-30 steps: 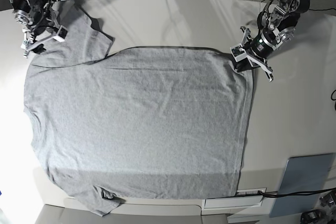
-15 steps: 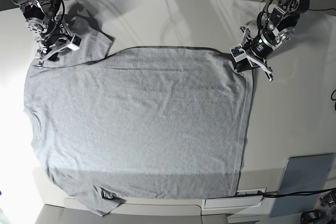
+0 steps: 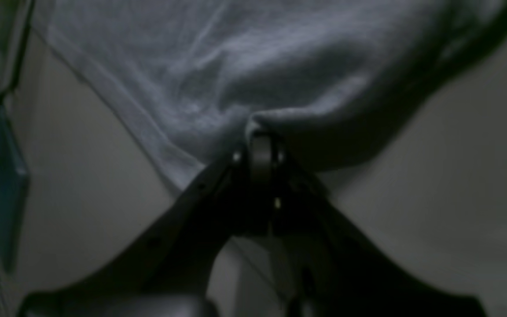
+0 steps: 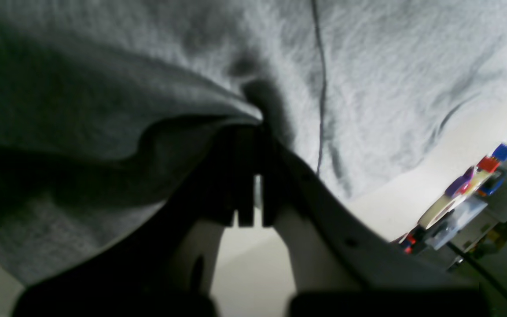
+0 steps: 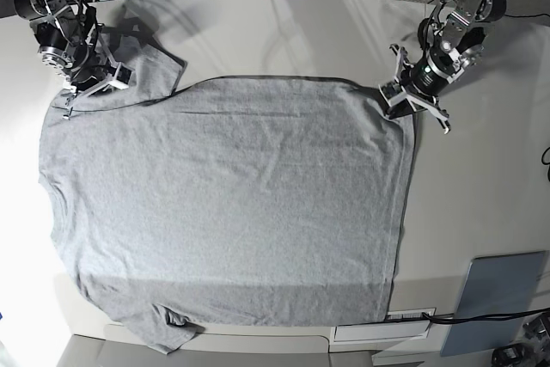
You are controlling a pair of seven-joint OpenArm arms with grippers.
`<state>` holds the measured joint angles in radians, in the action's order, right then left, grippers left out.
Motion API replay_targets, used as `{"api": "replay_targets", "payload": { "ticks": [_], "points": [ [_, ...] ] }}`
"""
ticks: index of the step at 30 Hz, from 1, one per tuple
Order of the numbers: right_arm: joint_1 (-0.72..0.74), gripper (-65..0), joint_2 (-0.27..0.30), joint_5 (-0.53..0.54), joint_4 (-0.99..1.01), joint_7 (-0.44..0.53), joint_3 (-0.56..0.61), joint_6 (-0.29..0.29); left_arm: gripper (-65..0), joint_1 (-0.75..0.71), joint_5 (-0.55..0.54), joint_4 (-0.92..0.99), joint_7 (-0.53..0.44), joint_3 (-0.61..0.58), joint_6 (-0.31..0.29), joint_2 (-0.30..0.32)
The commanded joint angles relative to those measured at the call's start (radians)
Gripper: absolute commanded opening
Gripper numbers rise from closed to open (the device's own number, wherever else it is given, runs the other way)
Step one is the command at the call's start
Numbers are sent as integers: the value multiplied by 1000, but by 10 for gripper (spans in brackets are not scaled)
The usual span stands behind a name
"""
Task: Fold the T-shirt properly
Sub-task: 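Lift the shoulders and fold them over toward the hem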
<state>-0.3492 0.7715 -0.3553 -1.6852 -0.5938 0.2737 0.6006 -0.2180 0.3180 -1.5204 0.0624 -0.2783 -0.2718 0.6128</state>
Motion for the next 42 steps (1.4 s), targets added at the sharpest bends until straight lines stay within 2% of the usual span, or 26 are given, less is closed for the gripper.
{"api": "replay_targets", "payload": {
  "ticks": [1,4,8,10,13,16,20,29,32,37,39,42],
  "points": [
    [-24,-650,11,57,-3,-40,13,68,-650,-20,-3,12,127,-6,-61,13],
    [-69,-650,48,70,-71,-81,5,64,-650,-51,-44,-21,165,-6,-69,36],
    [-193,-650,106,71,-186,-113,-59,30,-650,-133,-92,-87,197,19,-72,73],
    [-271,-650,119,70,-238,-113,-113,27,-650,-179,-129,-118,219,54,-109,80],
    [-388,-650,120,71,-312,-113,-194,-2,-650,-265,-200,-171,219,131,-182,90],
    [-493,-650,120,70,-367,-114,-255,-21,-650,-352,-219,-228,219,209,-225,91],
    [-607,-650,120,62,-427,-114,-302,-55,-650,-458,-218,-293,219,289,-227,91],
    [-787,-650,120,-56,-489,-96,-309,-168,-650,-605,-203,-350,218,378,-227,91],
    [-809,-650,120,-99,-489,-57,-309,-235,-650,-607,-187,-350,217,380,-216,91],
    [-767,-650,120,-117,-489,-10,-309,-397,-650,-578,-193,-353,218,390,-142,91],
    [-719,-650,120,-115,-488,-6,-309,-413,-650,-560,-201,-353,219,409,-137,91],
    [-631,-650,120,-77,-485,13,-308,-401,-650,-524,-275,-353,219,450,-140,91]
  ]
}}
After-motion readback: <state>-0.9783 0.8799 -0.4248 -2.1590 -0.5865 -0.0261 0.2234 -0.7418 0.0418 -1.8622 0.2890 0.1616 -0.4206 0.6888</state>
